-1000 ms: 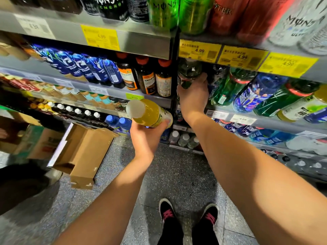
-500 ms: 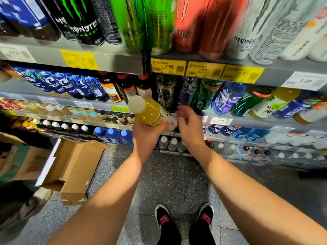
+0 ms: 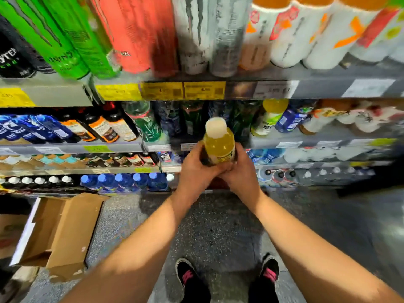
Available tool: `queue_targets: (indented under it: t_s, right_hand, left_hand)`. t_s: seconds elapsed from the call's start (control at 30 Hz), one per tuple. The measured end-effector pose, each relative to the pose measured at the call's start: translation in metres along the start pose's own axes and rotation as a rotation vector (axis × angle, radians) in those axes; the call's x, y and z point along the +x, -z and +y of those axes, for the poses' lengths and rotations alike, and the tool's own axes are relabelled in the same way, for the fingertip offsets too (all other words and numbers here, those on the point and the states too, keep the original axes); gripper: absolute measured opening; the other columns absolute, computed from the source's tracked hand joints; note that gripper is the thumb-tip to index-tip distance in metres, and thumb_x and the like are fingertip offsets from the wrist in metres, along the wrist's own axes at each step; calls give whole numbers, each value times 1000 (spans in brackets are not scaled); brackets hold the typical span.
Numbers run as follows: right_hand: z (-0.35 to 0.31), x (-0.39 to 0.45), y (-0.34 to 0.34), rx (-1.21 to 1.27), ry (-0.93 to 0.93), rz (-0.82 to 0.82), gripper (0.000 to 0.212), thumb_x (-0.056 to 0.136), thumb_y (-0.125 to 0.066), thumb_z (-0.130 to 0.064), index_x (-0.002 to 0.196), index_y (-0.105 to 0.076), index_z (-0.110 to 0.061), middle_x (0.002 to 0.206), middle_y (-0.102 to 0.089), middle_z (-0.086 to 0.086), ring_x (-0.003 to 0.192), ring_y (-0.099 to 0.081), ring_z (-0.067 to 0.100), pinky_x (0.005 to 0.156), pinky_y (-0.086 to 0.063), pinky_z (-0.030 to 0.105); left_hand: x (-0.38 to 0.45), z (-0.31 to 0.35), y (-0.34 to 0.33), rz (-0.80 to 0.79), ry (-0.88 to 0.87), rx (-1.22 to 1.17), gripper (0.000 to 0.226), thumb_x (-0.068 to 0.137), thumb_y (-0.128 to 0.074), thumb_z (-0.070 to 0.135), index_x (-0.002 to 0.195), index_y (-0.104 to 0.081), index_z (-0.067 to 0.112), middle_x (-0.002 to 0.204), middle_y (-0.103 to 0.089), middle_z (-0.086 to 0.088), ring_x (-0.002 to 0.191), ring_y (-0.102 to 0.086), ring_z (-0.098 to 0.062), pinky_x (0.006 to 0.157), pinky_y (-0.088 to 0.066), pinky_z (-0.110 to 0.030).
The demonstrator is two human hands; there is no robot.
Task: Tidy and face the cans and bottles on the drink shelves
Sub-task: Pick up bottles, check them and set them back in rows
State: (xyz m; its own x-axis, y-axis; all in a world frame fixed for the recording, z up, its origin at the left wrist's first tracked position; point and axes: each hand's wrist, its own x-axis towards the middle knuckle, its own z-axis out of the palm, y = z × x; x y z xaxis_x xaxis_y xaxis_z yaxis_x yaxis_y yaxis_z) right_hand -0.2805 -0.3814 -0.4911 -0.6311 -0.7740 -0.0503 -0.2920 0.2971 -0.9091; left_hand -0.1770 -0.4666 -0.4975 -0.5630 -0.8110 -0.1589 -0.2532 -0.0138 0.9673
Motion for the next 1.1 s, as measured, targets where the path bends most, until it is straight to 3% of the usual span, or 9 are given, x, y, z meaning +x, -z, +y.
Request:
queue_targets:
  t_s: [0.17,0.37,0.43,0.5,0.6,0.7,0.77,0.93,1.1]
  right_hand:
    - [44,-9,76,43,-94,119,50,69,-88,-17,100,-56,-42,95,-65,-25,84,-60,-20,68,-45,6]
    - [103,-6,197,-40,-93,155,44,70,-79,-31,98,-50,-47,108,-64,11,97,-65,27,79,-55,46]
    - [123,-1,235,-39,-82,133,44,74,-77,-31,109,-53,-43,111,-61,14,97,-63,26,80,-53,40]
    - [142,9,271,-70,-91,69,44,80,-66,-32,119,-57,-14,113,-59,17,99,-59,27,84,-50,35]
    - [171,27,316,-123,-91,-23,52,83,-71,-28,131,-55,-16,127,-59,15,117,-57,33,97,-49,44]
    - [191,44,357,-85,-176,55,54,90,-69,-13,140,-50,-9,137,-53,14,126,-53,27,100,-44,34]
    - [202,58,377,-49,-252,178,50,92,-66,-17,139,-52,-8,136,-55,13,124,-54,26,94,-42,27]
    - [208,85,394,-84,-115,362,62,78,-51,-47,117,-60,0,111,-63,18,97,-59,25,74,-39,27]
    - [206,101,382,-39,-29,378,23,86,-65,-17,103,-59,-4,95,-67,9,87,-64,28,75,-50,32]
  left_hand:
    - [-7,22,-81,-62,-87,12,63,70,-91,20,126,-64,18,112,-74,4,101,-69,-6,88,-53,-24]
    - [-9,54,-230,-35,-12,76,69,59,-96,29,118,-61,30,98,-70,18,92,-68,1,77,-51,-15]
    - [-8,62,-277,-25,-9,76,70,57,-95,36,119,-62,29,103,-72,14,97,-68,-2,84,-54,-23]
    - [-9,68,-317,39,4,71,63,62,-94,28,116,-65,15,97,-71,11,86,-64,9,78,-50,-19]
    - [-8,72,-366,147,35,35,44,73,-86,7,110,-64,4,87,-67,6,72,-58,17,68,-42,-5]
    - [0,76,-400,292,63,-45,50,66,-92,20,106,-63,10,100,-73,-6,91,-70,-5,87,-54,-25]
    - [8,80,-416,369,58,-66,60,64,-93,25,112,-62,6,104,-73,-9,97,-70,-18,95,-54,-34]
    - [31,82,-438,415,-10,-127,69,66,-92,13,124,-57,0,105,-71,-7,89,-66,2,87,-48,-12]
    - [32,79,-431,489,38,-213,68,68,-91,16,125,-55,8,106,-71,3,94,-66,5,90,-47,-10]
